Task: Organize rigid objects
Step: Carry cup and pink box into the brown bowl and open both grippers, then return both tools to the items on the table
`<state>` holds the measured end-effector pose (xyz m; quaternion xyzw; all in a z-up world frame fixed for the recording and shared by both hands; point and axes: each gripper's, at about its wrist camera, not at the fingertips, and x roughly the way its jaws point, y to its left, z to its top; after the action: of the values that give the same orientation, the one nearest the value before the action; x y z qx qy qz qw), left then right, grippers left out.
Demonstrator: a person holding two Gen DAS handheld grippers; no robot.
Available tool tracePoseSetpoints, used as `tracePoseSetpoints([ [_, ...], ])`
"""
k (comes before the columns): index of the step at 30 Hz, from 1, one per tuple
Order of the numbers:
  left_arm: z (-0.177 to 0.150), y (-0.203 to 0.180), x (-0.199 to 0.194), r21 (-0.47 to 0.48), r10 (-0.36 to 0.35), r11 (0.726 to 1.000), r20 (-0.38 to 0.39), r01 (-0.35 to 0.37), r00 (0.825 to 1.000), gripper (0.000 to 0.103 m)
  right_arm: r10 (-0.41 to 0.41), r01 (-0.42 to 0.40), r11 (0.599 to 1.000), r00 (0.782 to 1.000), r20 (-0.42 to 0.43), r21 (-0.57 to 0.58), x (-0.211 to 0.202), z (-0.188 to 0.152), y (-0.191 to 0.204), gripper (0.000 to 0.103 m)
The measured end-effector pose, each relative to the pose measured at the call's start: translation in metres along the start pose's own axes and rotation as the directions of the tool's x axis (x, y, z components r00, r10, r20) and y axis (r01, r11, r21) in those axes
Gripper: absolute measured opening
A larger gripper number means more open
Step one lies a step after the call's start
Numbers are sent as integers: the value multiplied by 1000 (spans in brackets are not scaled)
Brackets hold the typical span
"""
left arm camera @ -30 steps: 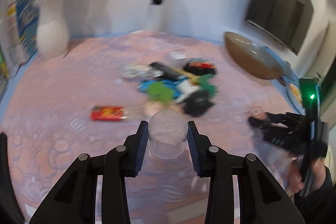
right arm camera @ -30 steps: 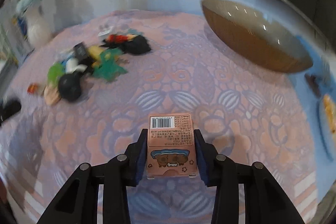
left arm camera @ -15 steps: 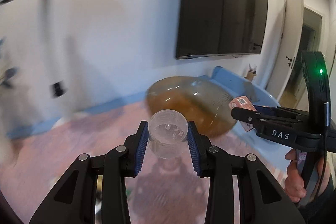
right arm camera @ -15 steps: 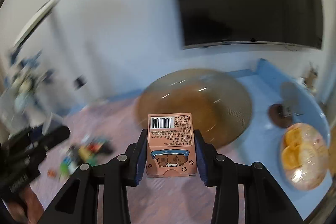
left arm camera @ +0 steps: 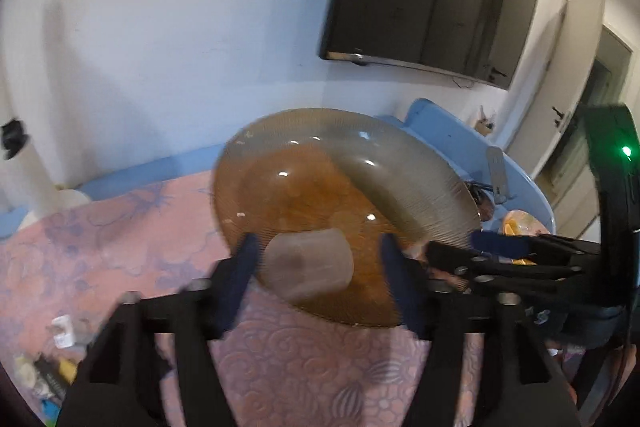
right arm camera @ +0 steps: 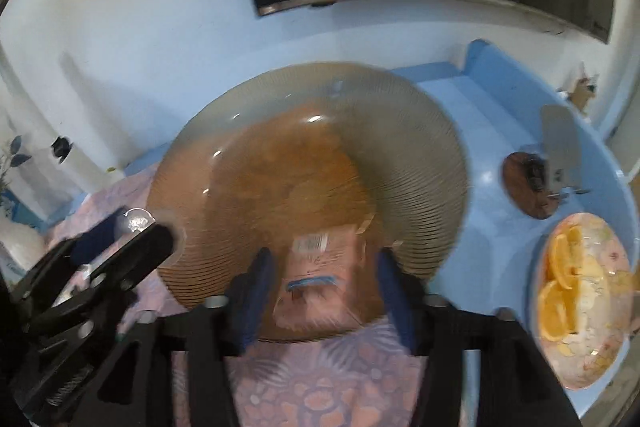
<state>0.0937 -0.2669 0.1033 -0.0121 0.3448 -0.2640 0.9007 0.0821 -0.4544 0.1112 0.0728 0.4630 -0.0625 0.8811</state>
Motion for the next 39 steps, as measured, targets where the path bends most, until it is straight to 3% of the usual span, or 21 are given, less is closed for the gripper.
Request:
tracePoseSetpoints([
  [4,-5,22,-52,-57,1,998,91,4,996,75,3,-4,1000,996,92,8,-34,-13,-3,63],
  [8,-17,49,-116,-111,33,994,180,-13,983,77,55,-46,997,984,170,-61,-70,-25,23,63],
  [10,-29,61,-150,-132,90,989,217,-62,972,77,105,-84,991,975,198,-108,-87,-31,47,64],
  [12,-43,74,-180,-150,132,984,234,-98,963,83,154,-125,983,963,222,-138,-99,-41,68,80],
  [13,-53,81,-195,-161,158,979,243,-121,957,88,178,-145,979,954,243,-146,-105,-47,80,84],
  [16,-86,101,-226,-185,263,958,252,-220,932,91,198,-157,974,939,282,-162,-111,-68,108,87],
  [20,-136,141,-233,-251,396,904,188,-346,899,91,277,-239,949,943,183,-204,-75,-102,145,87],
  [24,-180,192,-212,-350,409,866,86,-356,909,91,252,-223,943,963,93,-247,-28,-135,173,87],
  [27,-198,213,-202,-396,382,858,68,-326,922,91,246,-220,932,968,56,-288,-9,-153,183,87],
  [29,-200,219,-202,-417,342,862,63,-286,938,91,234,-207,926,971,50,-315,-2,-162,187,87],
  [33,-202,217,-200,-408,318,872,57,-269,946,91,245,-217,918,968,45,-331,3,-164,188,87],
  [35,-201,214,-199,-397,324,874,50,-279,945,91,240,-223,916,971,10,-332,10,-164,190,87],
  [39,-200,209,-197,-372,336,880,46,-296,941,91,237,-217,913,971,17,-346,10,-165,195,87],
])
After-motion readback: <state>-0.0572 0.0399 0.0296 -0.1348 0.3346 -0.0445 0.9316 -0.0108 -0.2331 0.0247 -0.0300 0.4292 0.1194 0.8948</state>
